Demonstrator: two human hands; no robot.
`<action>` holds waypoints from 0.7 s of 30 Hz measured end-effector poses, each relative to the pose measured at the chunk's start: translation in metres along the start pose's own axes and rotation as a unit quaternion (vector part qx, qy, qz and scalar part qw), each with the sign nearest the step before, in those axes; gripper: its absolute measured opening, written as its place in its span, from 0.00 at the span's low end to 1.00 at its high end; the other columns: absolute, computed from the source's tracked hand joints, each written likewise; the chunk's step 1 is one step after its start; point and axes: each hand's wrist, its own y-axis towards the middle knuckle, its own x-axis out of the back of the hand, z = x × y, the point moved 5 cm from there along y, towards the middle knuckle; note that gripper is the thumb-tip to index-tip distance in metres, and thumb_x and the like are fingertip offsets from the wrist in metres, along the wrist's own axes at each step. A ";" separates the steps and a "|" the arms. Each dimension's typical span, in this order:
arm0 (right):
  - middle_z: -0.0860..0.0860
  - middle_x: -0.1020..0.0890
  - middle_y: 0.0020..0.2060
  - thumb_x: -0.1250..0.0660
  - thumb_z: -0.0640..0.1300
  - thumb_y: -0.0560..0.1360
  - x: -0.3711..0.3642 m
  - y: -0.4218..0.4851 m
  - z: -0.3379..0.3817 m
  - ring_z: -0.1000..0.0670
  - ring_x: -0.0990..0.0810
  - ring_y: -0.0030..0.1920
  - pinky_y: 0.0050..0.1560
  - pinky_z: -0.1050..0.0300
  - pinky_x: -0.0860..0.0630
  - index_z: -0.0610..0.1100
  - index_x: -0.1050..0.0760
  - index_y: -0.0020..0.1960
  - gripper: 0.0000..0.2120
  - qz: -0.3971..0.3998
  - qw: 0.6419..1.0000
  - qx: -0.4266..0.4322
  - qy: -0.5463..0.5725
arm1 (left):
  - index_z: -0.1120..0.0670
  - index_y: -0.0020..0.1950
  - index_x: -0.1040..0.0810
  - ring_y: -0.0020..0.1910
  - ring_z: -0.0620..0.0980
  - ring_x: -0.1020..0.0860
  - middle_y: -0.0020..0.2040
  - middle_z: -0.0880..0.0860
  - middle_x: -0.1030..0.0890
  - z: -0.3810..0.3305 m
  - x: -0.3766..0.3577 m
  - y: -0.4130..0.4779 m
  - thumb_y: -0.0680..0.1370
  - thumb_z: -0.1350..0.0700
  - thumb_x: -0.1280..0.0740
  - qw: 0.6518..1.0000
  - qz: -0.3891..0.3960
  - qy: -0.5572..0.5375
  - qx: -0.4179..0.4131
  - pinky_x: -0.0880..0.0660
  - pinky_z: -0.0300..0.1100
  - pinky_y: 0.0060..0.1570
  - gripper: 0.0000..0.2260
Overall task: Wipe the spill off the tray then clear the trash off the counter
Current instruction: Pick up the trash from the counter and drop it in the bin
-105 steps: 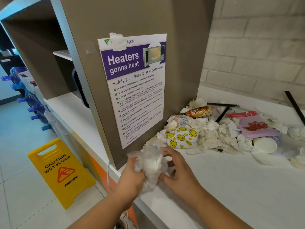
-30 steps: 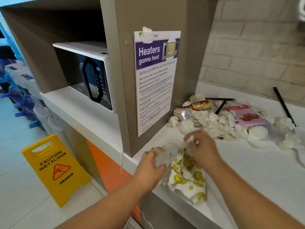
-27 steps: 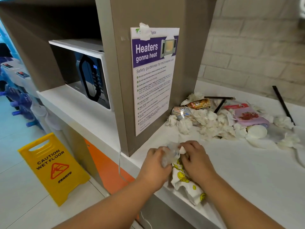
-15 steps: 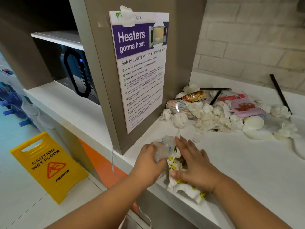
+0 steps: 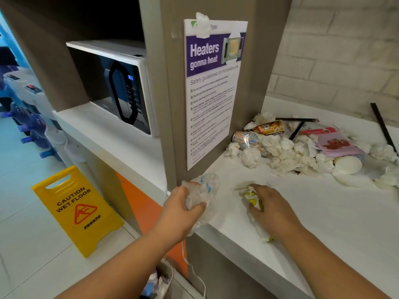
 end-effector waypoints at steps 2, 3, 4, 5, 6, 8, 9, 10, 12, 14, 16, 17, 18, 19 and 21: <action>0.50 0.24 0.60 0.36 0.44 0.77 0.003 -0.002 0.004 0.47 0.27 0.59 0.54 0.60 0.33 0.47 0.31 0.68 0.20 -0.044 0.996 -0.033 0.075 | 0.50 0.62 0.28 0.54 0.44 0.24 0.56 0.49 0.23 0.009 0.011 -0.009 0.74 0.53 0.30 1.000 0.008 -0.021 0.003 0.28 0.31 0.45 0.17; 0.49 0.24 0.58 0.35 0.43 0.77 0.005 -0.004 0.007 0.47 0.26 0.57 0.53 0.61 0.34 0.46 0.30 0.67 0.19 -0.065 0.990 -0.049 0.114 | 0.49 0.61 0.29 0.54 0.42 0.24 0.57 0.48 0.23 0.013 0.018 -0.015 0.74 0.54 0.30 0.999 0.014 -0.029 0.001 0.29 0.28 0.45 0.17; 0.50 0.23 0.55 0.35 0.41 0.76 0.006 -0.005 0.012 0.47 0.25 0.56 0.52 0.62 0.34 0.46 0.29 0.66 0.18 -0.087 0.984 -0.057 0.146 | 0.48 0.61 0.28 0.53 0.40 0.24 0.56 0.47 0.23 0.018 0.024 -0.019 0.74 0.54 0.30 0.999 0.018 -0.041 0.001 0.28 0.27 0.45 0.17; 0.51 0.23 0.52 0.35 0.40 0.76 0.007 -0.007 0.019 0.47 0.24 0.55 0.52 0.62 0.34 0.47 0.28 0.65 0.18 -0.108 0.978 -0.056 0.170 | 0.46 0.60 0.28 0.53 0.39 0.24 0.56 0.46 0.23 0.024 0.031 -0.024 0.74 0.54 0.29 0.998 0.021 -0.054 0.007 0.27 0.29 0.46 0.17; 0.52 0.22 0.51 0.34 0.40 0.75 0.007 -0.008 0.028 0.48 0.23 0.54 0.52 0.61 0.33 0.48 0.27 0.63 0.17 -0.128 0.972 -0.049 0.192 | 0.44 0.58 0.28 0.53 0.39 0.24 0.56 0.46 0.23 0.030 0.038 -0.029 0.73 0.54 0.29 0.997 0.021 -0.067 0.014 0.25 0.32 0.48 0.16; 0.52 0.20 0.49 0.33 0.40 0.75 0.006 -0.011 0.050 0.49 0.21 0.52 0.52 0.57 0.28 0.51 0.25 0.60 0.15 -0.154 0.957 -0.031 0.242 | 0.42 0.56 0.26 0.53 0.43 0.21 0.54 0.47 0.21 0.043 0.055 -0.037 0.69 0.49 0.28 0.995 0.018 -0.088 0.035 0.22 0.43 0.52 0.17; 0.52 0.19 0.49 0.33 0.41 0.74 0.005 -0.013 0.063 0.50 0.21 0.51 0.53 0.55 0.26 0.51 0.25 0.59 0.14 -0.161 0.951 -0.019 0.262 | 0.42 0.56 0.26 0.53 0.45 0.20 0.54 0.47 0.20 0.049 0.064 -0.041 0.66 0.47 0.29 0.994 0.015 -0.098 0.048 0.21 0.48 0.52 0.19; 0.53 0.18 0.49 0.32 0.41 0.74 0.002 -0.016 0.077 0.51 0.20 0.50 0.54 0.55 0.25 0.52 0.25 0.58 0.14 -0.163 0.946 -0.006 0.280 | 0.43 0.57 0.26 0.52 0.46 0.19 0.54 0.48 0.20 0.056 0.072 -0.044 0.65 0.46 0.29 0.992 0.015 -0.108 0.059 0.21 0.50 0.51 0.20; 0.54 0.18 0.49 0.31 0.40 0.73 -0.004 -0.025 0.106 0.54 0.20 0.49 0.53 0.57 0.24 0.54 0.24 0.57 0.15 -0.155 0.935 0.025 0.317 | 0.45 0.57 0.25 0.49 0.47 0.18 0.52 0.50 0.18 0.068 0.087 -0.047 0.67 0.50 0.29 0.989 0.008 -0.123 0.076 0.20 0.46 0.48 0.19; 0.55 0.18 0.50 0.30 0.38 0.73 -0.015 -0.035 0.134 0.57 0.20 0.50 0.52 0.61 0.24 0.56 0.24 0.56 0.17 -0.136 0.929 0.053 0.341 | 0.49 0.56 0.25 0.44 0.43 0.17 0.49 0.50 0.17 0.082 0.102 -0.050 0.73 0.58 0.29 0.988 -0.009 -0.133 0.083 0.21 0.36 0.39 0.13; 0.55 0.18 0.50 0.30 0.40 0.72 -0.032 -0.044 0.155 0.57 0.19 0.50 0.53 0.59 0.24 0.55 0.24 0.57 0.17 -0.113 0.926 0.070 0.355 | 0.53 0.53 0.25 0.39 0.41 0.18 0.45 0.49 0.18 0.094 0.115 -0.055 0.75 0.62 0.31 0.986 -0.017 -0.141 0.091 0.26 0.29 0.32 0.09; 0.54 0.18 0.50 0.30 0.42 0.71 -0.043 -0.048 0.163 0.56 0.19 0.50 0.53 0.57 0.24 0.54 0.24 0.57 0.16 -0.101 0.924 0.073 0.361 | 0.53 0.52 0.25 0.38 0.40 0.18 0.43 0.48 0.18 0.101 0.120 -0.057 0.75 0.63 0.32 0.985 -0.015 -0.140 0.095 0.26 0.29 0.31 0.08; 0.54 0.18 0.49 0.31 0.44 0.70 -0.054 -0.050 0.170 0.56 0.19 0.50 0.53 0.56 0.23 0.54 0.24 0.57 0.16 -0.089 0.924 0.073 0.364 | 0.53 0.51 0.25 0.38 0.40 0.18 0.43 0.48 0.18 0.109 0.123 -0.059 0.75 0.63 0.32 0.985 -0.012 -0.141 0.097 0.26 0.29 0.32 0.08; 0.55 0.18 0.49 0.31 0.44 0.70 -0.066 -0.053 0.175 0.55 0.19 0.50 0.52 0.56 0.23 0.56 0.24 0.56 0.16 -0.072 0.924 0.075 0.367 | 0.51 0.51 0.25 0.38 0.39 0.18 0.43 0.47 0.18 0.117 0.127 -0.061 0.75 0.63 0.32 0.984 -0.011 -0.141 0.103 0.26 0.29 0.32 0.08; 0.56 0.18 0.49 0.31 0.45 0.70 -0.091 -0.056 0.186 0.55 0.19 0.50 0.53 0.54 0.22 0.60 0.26 0.55 0.16 -0.027 0.929 0.076 0.361 | 0.48 0.51 0.25 0.41 0.41 0.18 0.44 0.47 0.17 0.135 0.132 -0.064 0.75 0.62 0.32 0.983 -0.014 -0.136 0.121 0.25 0.31 0.36 0.10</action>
